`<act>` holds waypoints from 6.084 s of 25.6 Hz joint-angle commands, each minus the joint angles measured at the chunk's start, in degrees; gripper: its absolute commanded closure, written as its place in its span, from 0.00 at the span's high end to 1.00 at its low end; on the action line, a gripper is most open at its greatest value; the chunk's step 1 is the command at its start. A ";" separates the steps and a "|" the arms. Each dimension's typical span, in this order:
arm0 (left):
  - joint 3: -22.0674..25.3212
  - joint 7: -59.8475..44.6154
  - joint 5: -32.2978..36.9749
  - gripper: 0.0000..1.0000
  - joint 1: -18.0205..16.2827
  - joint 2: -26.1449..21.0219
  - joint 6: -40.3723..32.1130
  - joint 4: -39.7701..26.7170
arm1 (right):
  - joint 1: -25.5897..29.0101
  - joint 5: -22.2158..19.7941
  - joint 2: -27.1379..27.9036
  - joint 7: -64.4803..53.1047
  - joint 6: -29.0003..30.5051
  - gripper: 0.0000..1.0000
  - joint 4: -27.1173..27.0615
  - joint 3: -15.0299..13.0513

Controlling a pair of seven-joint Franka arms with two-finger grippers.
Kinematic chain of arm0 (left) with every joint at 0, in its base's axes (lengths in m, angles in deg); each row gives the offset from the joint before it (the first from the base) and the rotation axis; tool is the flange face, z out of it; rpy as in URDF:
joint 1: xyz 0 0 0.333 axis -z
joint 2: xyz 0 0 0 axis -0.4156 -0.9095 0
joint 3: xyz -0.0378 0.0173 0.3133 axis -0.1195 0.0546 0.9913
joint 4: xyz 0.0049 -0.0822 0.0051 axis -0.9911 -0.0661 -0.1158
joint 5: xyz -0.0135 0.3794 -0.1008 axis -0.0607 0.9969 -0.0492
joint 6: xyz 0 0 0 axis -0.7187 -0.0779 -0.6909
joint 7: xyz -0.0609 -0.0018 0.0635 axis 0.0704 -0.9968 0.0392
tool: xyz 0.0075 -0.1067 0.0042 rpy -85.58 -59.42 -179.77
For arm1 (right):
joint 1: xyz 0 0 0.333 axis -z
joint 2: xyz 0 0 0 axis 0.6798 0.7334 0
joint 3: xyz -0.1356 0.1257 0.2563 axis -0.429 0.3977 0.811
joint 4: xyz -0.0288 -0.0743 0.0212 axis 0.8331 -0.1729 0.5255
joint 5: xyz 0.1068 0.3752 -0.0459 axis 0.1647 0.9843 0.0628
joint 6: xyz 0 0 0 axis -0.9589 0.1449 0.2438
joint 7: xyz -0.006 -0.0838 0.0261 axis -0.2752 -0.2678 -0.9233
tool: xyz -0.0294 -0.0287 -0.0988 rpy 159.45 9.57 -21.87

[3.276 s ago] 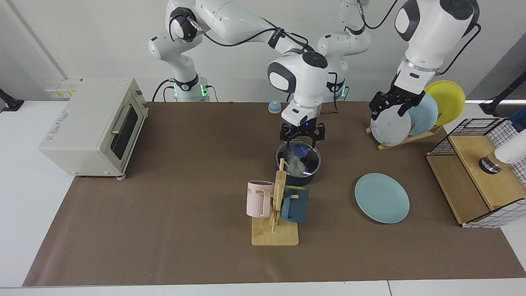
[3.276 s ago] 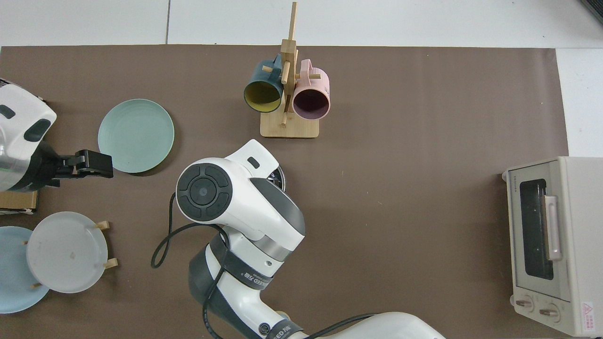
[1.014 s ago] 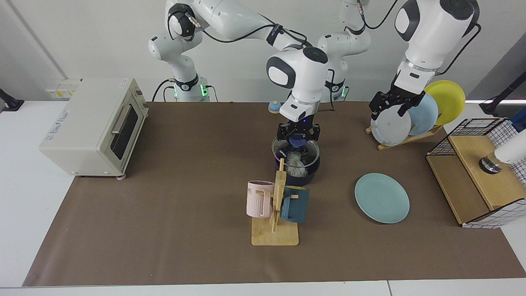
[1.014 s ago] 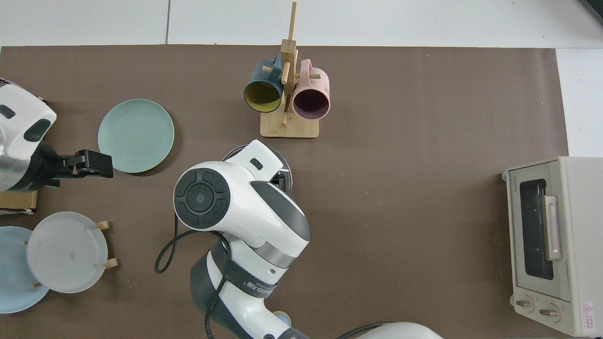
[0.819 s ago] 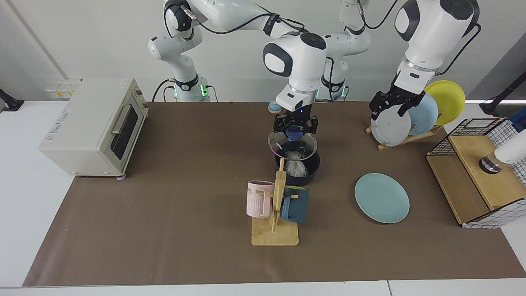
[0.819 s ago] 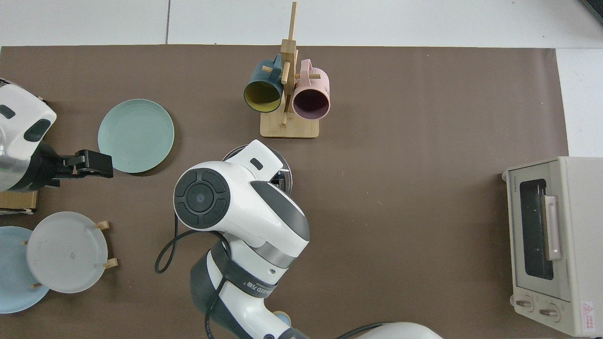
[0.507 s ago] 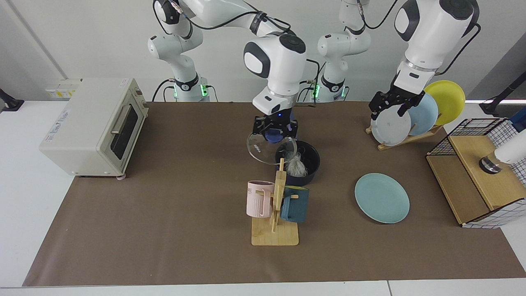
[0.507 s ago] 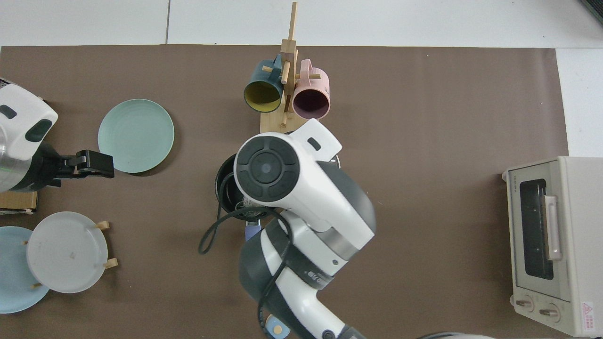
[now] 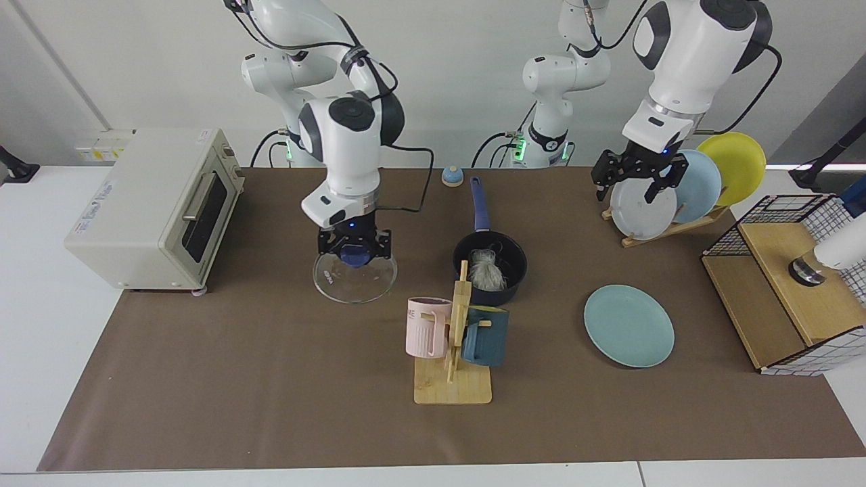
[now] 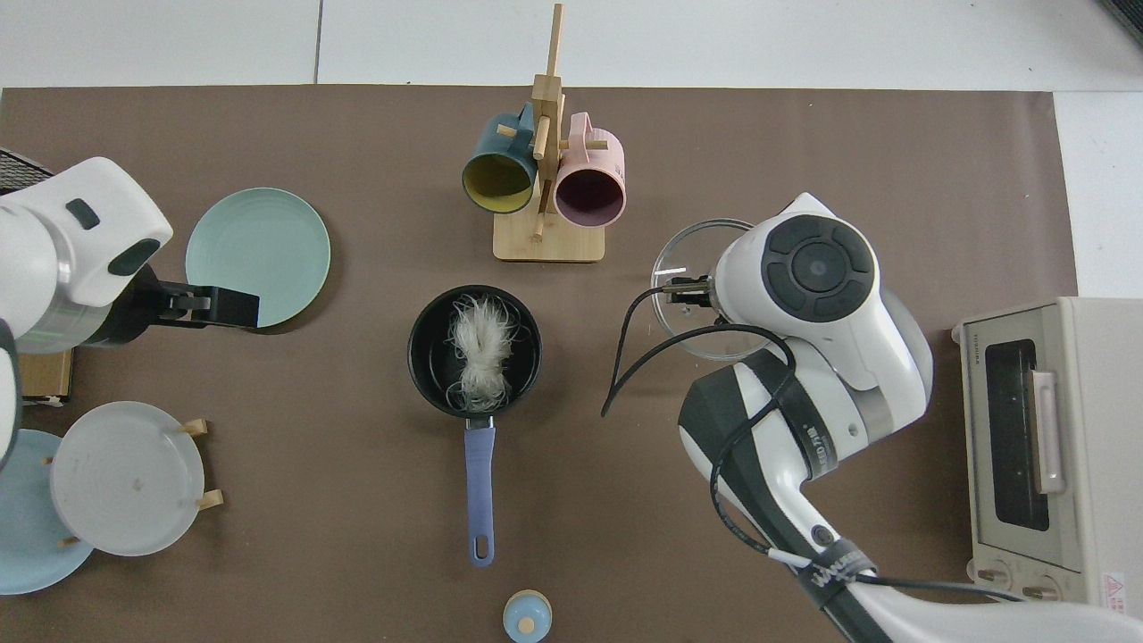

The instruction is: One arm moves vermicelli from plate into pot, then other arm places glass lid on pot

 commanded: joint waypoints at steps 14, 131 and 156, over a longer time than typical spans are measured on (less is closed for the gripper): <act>0.46 -10.87 1.00 0.98 13.84 -12.47 19.15 -7.84 | 7.66 1.06 20.62 -5.50 0.34 0.00 -21.26 0.94; 0.47 -9.99 0.65 0.00 6.55 -6.75 4.38 0.25 | 11.09 2.02 18.89 -8.93 7.72 1.00 -16.88 1.38; -2.35 -15.97 -5.86 0.00 14.55 -7.81 17.92 -11.44 | 14.95 8.35 -10.82 -19.47 -24.18 1.00 -10.64 1.20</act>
